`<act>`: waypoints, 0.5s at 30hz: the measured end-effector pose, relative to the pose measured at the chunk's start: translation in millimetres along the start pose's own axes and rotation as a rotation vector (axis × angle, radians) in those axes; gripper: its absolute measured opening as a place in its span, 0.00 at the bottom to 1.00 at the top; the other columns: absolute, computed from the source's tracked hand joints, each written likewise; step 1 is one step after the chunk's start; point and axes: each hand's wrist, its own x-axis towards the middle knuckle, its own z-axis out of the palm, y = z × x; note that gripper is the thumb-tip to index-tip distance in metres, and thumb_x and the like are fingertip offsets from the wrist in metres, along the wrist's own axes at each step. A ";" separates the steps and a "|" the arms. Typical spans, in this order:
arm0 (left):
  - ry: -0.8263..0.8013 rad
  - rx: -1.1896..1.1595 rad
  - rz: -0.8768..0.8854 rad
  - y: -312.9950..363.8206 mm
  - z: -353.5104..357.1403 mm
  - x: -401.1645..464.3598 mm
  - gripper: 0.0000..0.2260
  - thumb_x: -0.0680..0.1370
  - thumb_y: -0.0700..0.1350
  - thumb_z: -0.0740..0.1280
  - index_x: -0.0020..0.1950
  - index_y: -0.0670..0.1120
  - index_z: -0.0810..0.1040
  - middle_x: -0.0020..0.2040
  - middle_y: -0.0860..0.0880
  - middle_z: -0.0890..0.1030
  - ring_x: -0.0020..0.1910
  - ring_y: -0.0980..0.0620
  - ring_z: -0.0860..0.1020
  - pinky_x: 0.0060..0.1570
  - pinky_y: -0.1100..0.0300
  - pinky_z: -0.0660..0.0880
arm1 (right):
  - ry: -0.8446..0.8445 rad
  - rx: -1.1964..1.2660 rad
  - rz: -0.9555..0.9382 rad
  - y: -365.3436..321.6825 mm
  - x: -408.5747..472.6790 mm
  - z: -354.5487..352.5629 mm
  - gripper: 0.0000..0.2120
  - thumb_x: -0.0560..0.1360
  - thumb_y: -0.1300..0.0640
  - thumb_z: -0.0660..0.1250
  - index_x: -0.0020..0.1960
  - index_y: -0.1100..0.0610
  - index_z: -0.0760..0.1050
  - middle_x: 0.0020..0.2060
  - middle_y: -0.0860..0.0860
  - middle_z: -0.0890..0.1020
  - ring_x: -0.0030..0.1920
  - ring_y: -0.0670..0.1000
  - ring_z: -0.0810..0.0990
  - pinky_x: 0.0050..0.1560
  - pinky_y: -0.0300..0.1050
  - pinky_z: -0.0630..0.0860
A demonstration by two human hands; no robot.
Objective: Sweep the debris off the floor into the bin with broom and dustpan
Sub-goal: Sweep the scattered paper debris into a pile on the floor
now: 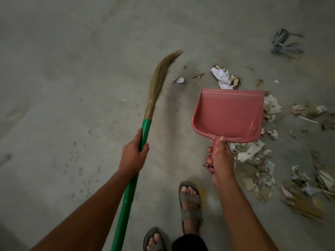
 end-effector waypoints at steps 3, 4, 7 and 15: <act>0.009 0.040 -0.039 -0.4 -3.3 44.5 0.33 0.84 0.54 0.65 0.85 0.63 0.53 0.58 0.43 0.83 0.43 0.47 0.83 0.49 0.46 0.85 | -0.024 -0.022 0.012 -1.4 22.9 20.9 0.20 0.86 0.38 0.57 0.54 0.52 0.78 0.35 0.48 0.77 0.23 0.44 0.68 0.23 0.35 0.58; 0.014 0.047 -0.056 -1.2 -3.7 59.6 0.32 0.85 0.54 0.65 0.85 0.64 0.52 0.58 0.43 0.83 0.43 0.48 0.83 0.48 0.46 0.85 | -0.031 -0.022 0.015 -2.4 32.1 26.3 0.21 0.86 0.37 0.58 0.54 0.53 0.78 0.35 0.48 0.77 0.23 0.44 0.68 0.23 0.35 0.58; 0.038 0.064 -0.088 -2.1 -2.4 105.5 0.32 0.85 0.53 0.64 0.85 0.64 0.51 0.56 0.43 0.83 0.40 0.48 0.82 0.46 0.48 0.85 | -0.027 -0.025 0.022 -9.6 65.2 35.8 0.21 0.87 0.38 0.58 0.55 0.54 0.79 0.35 0.48 0.77 0.23 0.44 0.68 0.21 0.35 0.59; -0.113 0.070 -0.301 39.3 66.2 243.4 0.31 0.84 0.47 0.66 0.86 0.55 0.58 0.62 0.41 0.81 0.38 0.46 0.84 0.33 0.56 0.82 | 0.052 -0.023 0.031 -35.0 166.9 22.1 0.20 0.86 0.38 0.58 0.54 0.54 0.78 0.33 0.47 0.76 0.22 0.44 0.67 0.21 0.34 0.60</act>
